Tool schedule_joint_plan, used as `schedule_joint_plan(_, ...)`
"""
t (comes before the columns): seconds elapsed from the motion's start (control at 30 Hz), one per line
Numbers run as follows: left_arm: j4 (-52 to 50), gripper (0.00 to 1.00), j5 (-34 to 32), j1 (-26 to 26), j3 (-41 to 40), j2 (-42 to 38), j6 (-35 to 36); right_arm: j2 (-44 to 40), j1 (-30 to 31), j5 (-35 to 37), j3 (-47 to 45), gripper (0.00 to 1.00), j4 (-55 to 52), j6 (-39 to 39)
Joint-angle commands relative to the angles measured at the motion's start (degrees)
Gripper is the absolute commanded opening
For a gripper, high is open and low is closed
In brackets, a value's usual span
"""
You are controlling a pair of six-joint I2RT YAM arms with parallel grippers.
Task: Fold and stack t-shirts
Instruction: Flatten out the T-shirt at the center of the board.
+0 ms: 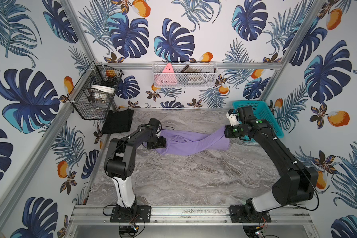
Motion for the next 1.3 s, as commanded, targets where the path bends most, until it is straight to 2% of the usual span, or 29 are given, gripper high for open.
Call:
schedule_joint_plan(0.0,0.10,0.73,-0.82,-0.85,0.45,0.33,0.84,-0.50,-0.30,0.60,-0.11,0.00,1.10,0.13)
schedule_joint_plan(0.03,0.03,0.67,-0.87,-1.01,0.45,0.39,1.07,-0.58,-0.38,0.66,-0.20,0.00,1.15,0.18)
schedule_joint_plan(0.1,-0.06,0.49,-1.71,-1.33,0.35,0.15,1.53,-0.58,-0.55,0.64,-0.30,0.00,1.23,0.12)
schedule_joint_plan(0.17,-0.34,0.13,-2.82,-1.41,0.27,0.00,1.83,-0.50,-0.66,0.64,-0.39,0.00,1.40,0.07)
schedule_joint_plan(0.2,-0.42,0.00,-3.73,-1.48,0.31,-0.12,1.70,-0.50,-0.74,0.65,-0.47,0.00,1.53,0.03)
schedule_joint_plan(0.57,-4.87,0.00,-6.79,-1.40,4.83,-4.99,3.35,-0.74,-1.36,0.26,-1.24,0.00,2.38,-1.26)
schedule_joint_plan(0.7,-8.40,0.00,-8.26,-1.26,12.81,-8.64,5.69,-0.93,-1.36,-0.02,-1.10,0.00,2.30,-2.02)
schedule_joint_plan(0.87,-10.22,0.00,-12.07,-0.86,27.64,-9.70,7.48,-0.59,-1.36,-1.56,-0.20,0.00,0.71,-3.79)
schedule_joint_plan(1.07,-8.91,0.00,-20.49,-0.30,43.11,-3.94,10.93,-0.79,-1.36,-4.73,1.62,0.00,-2.67,-4.51)
schedule_joint_plan(1.27,-6.63,0.00,-28.18,0.74,56.38,9.91,15.35,-4.36,-1.36,-7.19,0.98,0.00,-5.71,-4.43)
